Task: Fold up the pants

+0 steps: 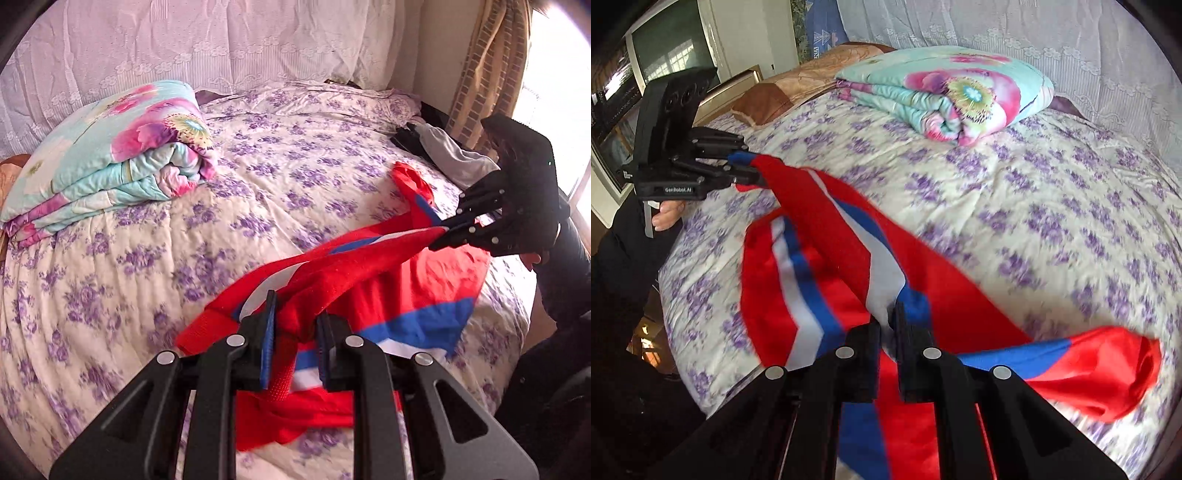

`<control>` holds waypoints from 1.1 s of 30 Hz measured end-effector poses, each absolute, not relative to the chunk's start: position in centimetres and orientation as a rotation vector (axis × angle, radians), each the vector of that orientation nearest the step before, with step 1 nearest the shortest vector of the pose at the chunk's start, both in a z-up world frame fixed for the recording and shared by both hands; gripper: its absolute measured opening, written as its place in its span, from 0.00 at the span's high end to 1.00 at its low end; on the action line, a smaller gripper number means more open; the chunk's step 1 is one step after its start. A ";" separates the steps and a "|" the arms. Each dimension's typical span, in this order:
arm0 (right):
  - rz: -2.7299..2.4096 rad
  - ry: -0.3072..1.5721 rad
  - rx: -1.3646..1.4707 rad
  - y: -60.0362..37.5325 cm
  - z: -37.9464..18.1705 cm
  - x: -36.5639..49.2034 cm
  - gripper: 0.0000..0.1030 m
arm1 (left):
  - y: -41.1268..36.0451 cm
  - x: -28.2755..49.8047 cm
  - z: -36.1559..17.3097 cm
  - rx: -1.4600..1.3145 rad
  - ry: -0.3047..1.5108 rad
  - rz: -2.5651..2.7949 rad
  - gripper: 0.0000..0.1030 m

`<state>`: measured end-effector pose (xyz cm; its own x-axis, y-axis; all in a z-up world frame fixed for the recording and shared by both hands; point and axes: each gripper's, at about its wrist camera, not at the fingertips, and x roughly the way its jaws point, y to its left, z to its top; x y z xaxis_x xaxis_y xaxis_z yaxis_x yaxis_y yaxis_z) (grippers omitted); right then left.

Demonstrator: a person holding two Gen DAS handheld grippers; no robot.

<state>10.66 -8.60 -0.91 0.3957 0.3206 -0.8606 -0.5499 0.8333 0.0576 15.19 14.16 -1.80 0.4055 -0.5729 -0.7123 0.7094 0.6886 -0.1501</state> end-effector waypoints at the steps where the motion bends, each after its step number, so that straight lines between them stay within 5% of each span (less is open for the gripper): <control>1: 0.553 1.044 -0.242 -8.2 -1.5 9.4 0.93 | 14.5 14.1 -2.2 0.183 0.820 -0.822 0.83; 12: 0.478 1.132 -0.207 -5.7 -7.9 5.1 0.93 | 15.5 10.0 -7.4 0.202 0.901 -0.815 0.78; 15: 0.459 1.149 -0.203 -5.5 -9.4 5.2 0.90 | 16.0 9.0 -7.1 0.197 0.899 -0.815 0.57; 17: 0.452 1.140 -0.208 -5.4 -9.7 5.0 0.90 | 17.0 7.6 -6.5 0.196 0.856 -0.769 0.12; 21: 0.477 1.131 -0.184 -5.5 -9.8 4.8 0.80 | 18.9 5.1 -4.6 0.113 0.801 -0.761 0.11; 23: 0.493 1.123 -0.178 -5.4 -9.8 4.6 0.66 | 18.3 4.4 -3.3 0.070 0.770 -0.747 0.11; 30: 0.493 1.098 -0.189 -5.4 -7.7 2.9 0.46 | 9.5 5.2 -3.3 -0.014 0.816 -0.613 0.14; 33: 0.499 1.040 -0.150 -6.3 -5.8 1.8 0.52 | 7.9 6.0 -5.9 -0.023 0.897 -0.556 0.42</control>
<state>1.80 -6.29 -5.78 0.4068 0.3242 -0.8541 -0.4630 0.8791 0.1132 5.99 7.86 -5.90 0.4934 -0.4675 -0.7335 0.4486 0.8592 -0.2459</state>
